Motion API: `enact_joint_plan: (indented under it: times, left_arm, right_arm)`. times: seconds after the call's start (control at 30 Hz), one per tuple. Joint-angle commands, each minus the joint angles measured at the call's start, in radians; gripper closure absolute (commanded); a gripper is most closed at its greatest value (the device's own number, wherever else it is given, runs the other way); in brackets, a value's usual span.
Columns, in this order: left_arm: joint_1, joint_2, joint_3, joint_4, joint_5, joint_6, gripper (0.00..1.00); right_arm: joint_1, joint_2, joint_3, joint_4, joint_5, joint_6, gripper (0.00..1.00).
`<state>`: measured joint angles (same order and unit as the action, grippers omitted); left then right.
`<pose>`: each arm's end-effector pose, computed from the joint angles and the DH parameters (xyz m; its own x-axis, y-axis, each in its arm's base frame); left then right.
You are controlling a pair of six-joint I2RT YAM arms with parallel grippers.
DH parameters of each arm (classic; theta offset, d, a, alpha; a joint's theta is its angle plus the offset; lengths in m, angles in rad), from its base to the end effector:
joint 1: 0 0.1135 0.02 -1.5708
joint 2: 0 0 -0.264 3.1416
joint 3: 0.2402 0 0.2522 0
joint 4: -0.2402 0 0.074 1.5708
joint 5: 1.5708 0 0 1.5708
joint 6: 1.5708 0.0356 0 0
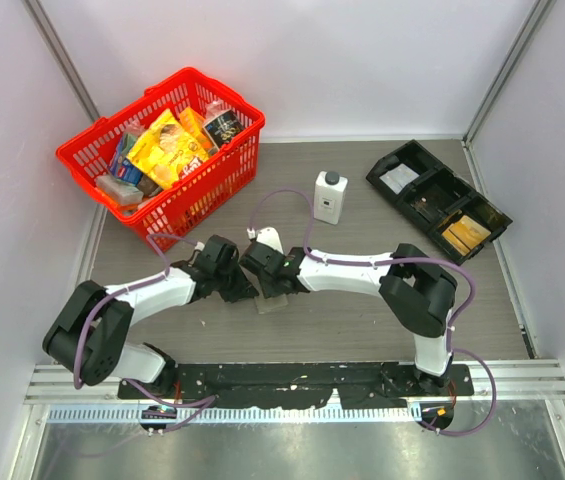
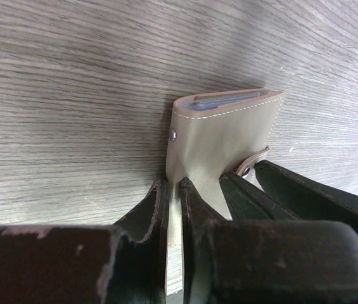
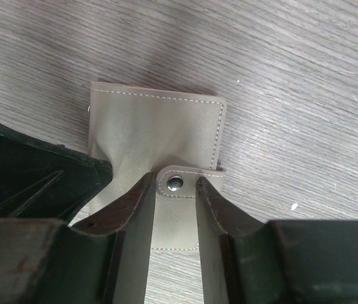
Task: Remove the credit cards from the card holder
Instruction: Open the card holder at the center of the board.
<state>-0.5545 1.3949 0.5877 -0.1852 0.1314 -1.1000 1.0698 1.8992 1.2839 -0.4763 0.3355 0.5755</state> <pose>0.2069 -0.1336 0.1465 -0.8424 -0.5175 -0.1502 -0.3700 0.7581 -0.5370 0.1973 0.3359 0.1755 -0.7686 -0.3336 -0.5458 -0.4017 0.9158 0.0058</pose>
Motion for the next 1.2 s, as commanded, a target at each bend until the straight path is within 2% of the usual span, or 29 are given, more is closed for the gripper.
enact_joint_plan:
  times: [0.0, 0.27, 0.57, 0.73, 0.83, 0.97, 1.17]
  left_arm:
    - [-0.002, -0.019, -0.026, -0.048, -0.039, -0.006, 0.94]
    - [-0.002, -0.036, -0.02, -0.082, -0.056, -0.004, 0.94]
    - [-0.002, -0.05, -0.017, -0.1, -0.065, 0.005, 0.95]
    - [-0.002, -0.063, 0.03, -0.129, -0.084, 0.061, 0.91]
    - [-0.004, -0.073, 0.07, -0.154, -0.104, 0.121, 0.83]
    - [-0.027, -0.106, 0.127, -0.224, -0.185, 0.195, 0.67]
    - [-0.128, -0.151, 0.207, -0.31, -0.282, 0.275, 0.31]
  right_arm:
    - [-0.002, 0.001, -0.029, -0.053, 0.079, 0.024, 0.68]
    - [-0.025, -0.023, -0.043, -0.061, 0.094, 0.021, 0.98]
    - [-0.074, -0.063, -0.089, -0.042, 0.067, 0.015, 0.99]
    - [-0.12, -0.138, -0.198, 0.072, -0.022, 0.044, 0.99]
    - [-0.148, -0.179, -0.27, 0.14, -0.087, 0.063, 0.99]
    - [-0.175, -0.216, -0.348, 0.234, -0.15, 0.092, 0.98]
    - [-0.192, -0.262, -0.411, 0.306, -0.17, 0.132, 0.88]
